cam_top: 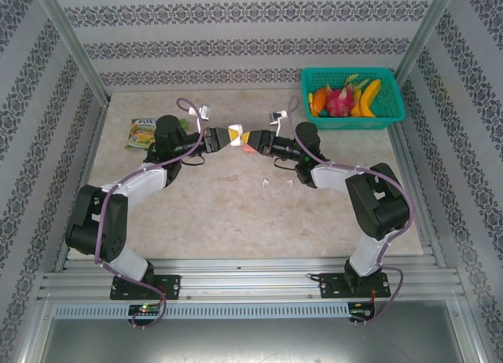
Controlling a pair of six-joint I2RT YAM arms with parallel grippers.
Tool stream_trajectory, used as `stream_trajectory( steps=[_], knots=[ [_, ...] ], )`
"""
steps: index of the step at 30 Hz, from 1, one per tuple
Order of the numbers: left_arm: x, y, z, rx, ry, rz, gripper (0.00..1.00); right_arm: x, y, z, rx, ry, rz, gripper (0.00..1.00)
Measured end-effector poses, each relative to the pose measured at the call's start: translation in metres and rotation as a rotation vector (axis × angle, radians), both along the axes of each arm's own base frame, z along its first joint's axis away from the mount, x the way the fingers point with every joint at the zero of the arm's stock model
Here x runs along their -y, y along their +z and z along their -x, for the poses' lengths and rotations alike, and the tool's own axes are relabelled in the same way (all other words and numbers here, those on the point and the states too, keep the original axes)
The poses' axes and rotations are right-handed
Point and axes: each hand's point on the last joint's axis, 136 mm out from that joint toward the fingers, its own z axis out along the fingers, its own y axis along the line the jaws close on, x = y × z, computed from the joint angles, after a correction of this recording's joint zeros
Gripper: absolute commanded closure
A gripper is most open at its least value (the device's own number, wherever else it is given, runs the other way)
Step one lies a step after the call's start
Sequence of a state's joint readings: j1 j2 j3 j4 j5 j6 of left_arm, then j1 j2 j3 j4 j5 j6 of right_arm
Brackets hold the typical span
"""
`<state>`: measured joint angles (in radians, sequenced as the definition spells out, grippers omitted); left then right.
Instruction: Insert the wireless bluetooth earbuds into the charging case
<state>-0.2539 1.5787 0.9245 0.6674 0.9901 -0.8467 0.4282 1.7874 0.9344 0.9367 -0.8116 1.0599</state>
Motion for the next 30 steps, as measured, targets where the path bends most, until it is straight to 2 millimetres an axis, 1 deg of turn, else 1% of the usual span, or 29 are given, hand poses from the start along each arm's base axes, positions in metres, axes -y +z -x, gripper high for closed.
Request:
stream_trajectory(
  steps=[7,12,14,15,16,18,20,22,24,25,27,29,30],
  knots=[
    [0.0,-0.001,-0.003,0.005,0.002,0.008,0.9,-0.008,0.0,0.003,-0.011,0.03,-0.01,0.74],
    [0.0,0.0,-0.003,-0.002,0.004,0.013,0.89,-0.008,0.002,0.003,-0.013,0.035,-0.02,0.8],
    [0.0,0.001,-0.004,0.003,0.006,0.017,0.85,-0.008,0.003,0.003,-0.011,0.034,-0.023,0.86],
    [0.0,0.002,-0.004,0.006,0.006,0.018,0.82,-0.008,0.003,0.003,-0.011,0.034,-0.024,0.88],
    [0.0,0.003,-0.004,0.009,0.007,0.019,0.76,-0.008,0.003,0.003,-0.01,0.032,-0.025,0.9],
    [0.0,0.003,-0.004,0.013,0.008,0.02,0.59,-0.007,0.004,0.002,-0.01,0.031,-0.027,0.94],
    [0.0,0.004,-0.004,0.021,0.006,0.02,0.39,-0.007,0.003,0.002,-0.014,0.031,-0.025,0.96],
    [0.0,0.004,-0.004,0.028,0.007,0.018,0.23,-0.003,0.001,-0.001,-0.024,0.023,-0.02,0.98],
    [0.0,0.001,-0.005,0.024,0.014,0.006,0.14,0.002,-0.002,-0.005,-0.035,0.013,-0.014,1.0],
    [-0.001,-0.001,-0.005,0.022,0.018,-0.003,0.11,0.005,-0.004,-0.007,-0.041,0.007,-0.008,1.0],
    [-0.002,-0.006,-0.003,0.013,0.023,-0.031,0.03,0.015,-0.009,-0.014,-0.058,-0.014,0.005,1.0],
    [-0.003,-0.006,-0.002,0.01,0.022,-0.069,0.02,0.027,-0.013,-0.021,-0.071,-0.037,0.023,1.0],
    [-0.003,-0.003,-0.002,0.014,0.02,-0.095,0.01,0.033,-0.016,-0.024,-0.076,-0.05,0.037,1.0]
  ],
)
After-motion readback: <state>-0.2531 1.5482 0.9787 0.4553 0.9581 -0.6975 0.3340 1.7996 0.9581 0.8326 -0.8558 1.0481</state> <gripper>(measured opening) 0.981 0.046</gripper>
